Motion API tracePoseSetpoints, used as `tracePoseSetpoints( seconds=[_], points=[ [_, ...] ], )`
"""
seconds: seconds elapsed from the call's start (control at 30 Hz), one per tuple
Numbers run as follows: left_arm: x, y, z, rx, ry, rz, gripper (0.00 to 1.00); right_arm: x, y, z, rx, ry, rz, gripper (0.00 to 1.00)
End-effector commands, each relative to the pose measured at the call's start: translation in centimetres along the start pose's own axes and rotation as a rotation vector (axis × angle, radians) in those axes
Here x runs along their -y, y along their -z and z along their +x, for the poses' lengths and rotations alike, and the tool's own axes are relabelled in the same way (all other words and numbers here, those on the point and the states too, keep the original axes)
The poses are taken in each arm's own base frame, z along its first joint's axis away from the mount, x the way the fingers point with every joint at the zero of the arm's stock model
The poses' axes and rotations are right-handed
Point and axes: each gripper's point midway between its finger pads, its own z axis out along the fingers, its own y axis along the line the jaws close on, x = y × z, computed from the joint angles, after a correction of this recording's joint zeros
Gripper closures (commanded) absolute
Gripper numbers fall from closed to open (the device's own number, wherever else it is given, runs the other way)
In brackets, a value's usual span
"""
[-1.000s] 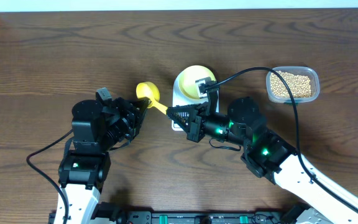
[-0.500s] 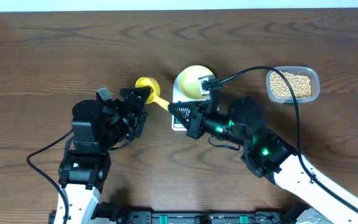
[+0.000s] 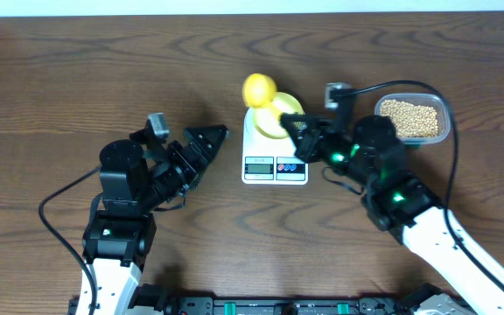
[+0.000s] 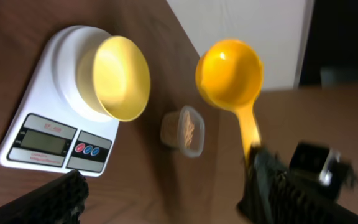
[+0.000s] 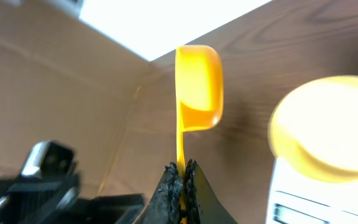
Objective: Scoop item into bowl and weigh 50g on scale
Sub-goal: 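Open the left gripper and carry the scoop right toward the soybean tub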
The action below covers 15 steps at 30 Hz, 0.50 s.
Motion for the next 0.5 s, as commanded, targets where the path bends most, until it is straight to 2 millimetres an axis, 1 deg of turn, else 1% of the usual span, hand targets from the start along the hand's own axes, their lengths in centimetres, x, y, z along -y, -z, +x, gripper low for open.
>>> tracePoseSetpoints(
  seconds=[0.0,0.1,0.2,0.27,0.3,0.37,0.47],
  points=[
    [1.1,0.2,1.3,-0.068,-0.233,0.061,0.05,0.5,3.4,-3.3,0.083,0.013,0.036,0.99],
    [1.5,0.4,1.3,-0.061,-0.303,0.07,0.05,1.3,5.6,-4.3,0.087,0.025,0.05,0.99],
    [2.4,0.8,1.1,-0.049,-0.365,0.083,0.05,2.5,8.1,-5.0,0.068,-0.009,0.05,0.99],
    [2.8,1.0,0.9,-0.043,-0.383,0.084,0.11,3.0,9.3,-5.3,0.047,-0.019,0.027,0.99],
    [2.8,1.1,0.8,-0.037,-0.399,0.064,0.13,3.4,10.4,-5.5,0.027,-0.044,-0.003,0.99],
    [2.1,1.4,0.4,-0.023,-0.414,-0.007,0.13,3.6,11.4,-5.9,0.008,-0.065,-0.051,0.99],
    [0.7,2.3,-0.2,-0.003,-0.448,-0.136,0.13,3.9,12.6,-6.6,0.013,-0.08,-0.076,0.99]
  ],
)
